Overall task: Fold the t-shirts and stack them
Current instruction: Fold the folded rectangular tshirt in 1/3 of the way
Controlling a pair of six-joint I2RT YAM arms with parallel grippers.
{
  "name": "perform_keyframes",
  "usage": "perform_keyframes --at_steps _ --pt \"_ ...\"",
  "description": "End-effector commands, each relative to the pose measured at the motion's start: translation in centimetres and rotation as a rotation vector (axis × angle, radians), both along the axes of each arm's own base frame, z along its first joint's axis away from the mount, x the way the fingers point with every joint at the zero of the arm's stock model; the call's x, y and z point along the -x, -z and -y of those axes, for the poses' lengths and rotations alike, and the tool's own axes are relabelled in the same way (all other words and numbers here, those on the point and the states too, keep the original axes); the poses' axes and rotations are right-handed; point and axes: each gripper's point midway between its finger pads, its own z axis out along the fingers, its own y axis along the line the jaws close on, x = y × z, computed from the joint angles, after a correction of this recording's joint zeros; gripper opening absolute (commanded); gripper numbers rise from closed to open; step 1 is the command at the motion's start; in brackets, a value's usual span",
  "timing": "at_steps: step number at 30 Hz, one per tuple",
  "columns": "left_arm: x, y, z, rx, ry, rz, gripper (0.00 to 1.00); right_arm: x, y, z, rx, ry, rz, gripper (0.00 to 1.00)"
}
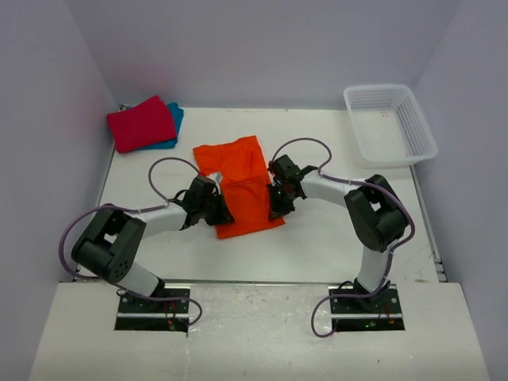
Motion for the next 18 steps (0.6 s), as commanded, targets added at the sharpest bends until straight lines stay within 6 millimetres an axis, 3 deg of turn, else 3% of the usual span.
perform_keyframes --at_steps 1,6,11,18 --pt "2.9 1.7 -2.4 -0.079 -0.041 -0.061 0.0 3.2 1.5 1.4 0.079 0.003 -0.026 0.0" --pt "5.2 2.5 -3.1 -0.09 -0.043 -0.083 0.0 7.2 2.6 1.3 0.073 -0.013 -0.049 0.0" --pt "6.7 2.4 -3.2 -0.079 -0.033 -0.079 0.0 9.7 2.1 1.6 0.092 -0.029 -0.014 0.0" --pt "6.8 2.2 -3.6 -0.095 -0.03 -0.062 0.0 9.0 -4.8 1.2 0.063 -0.037 0.14 0.0"
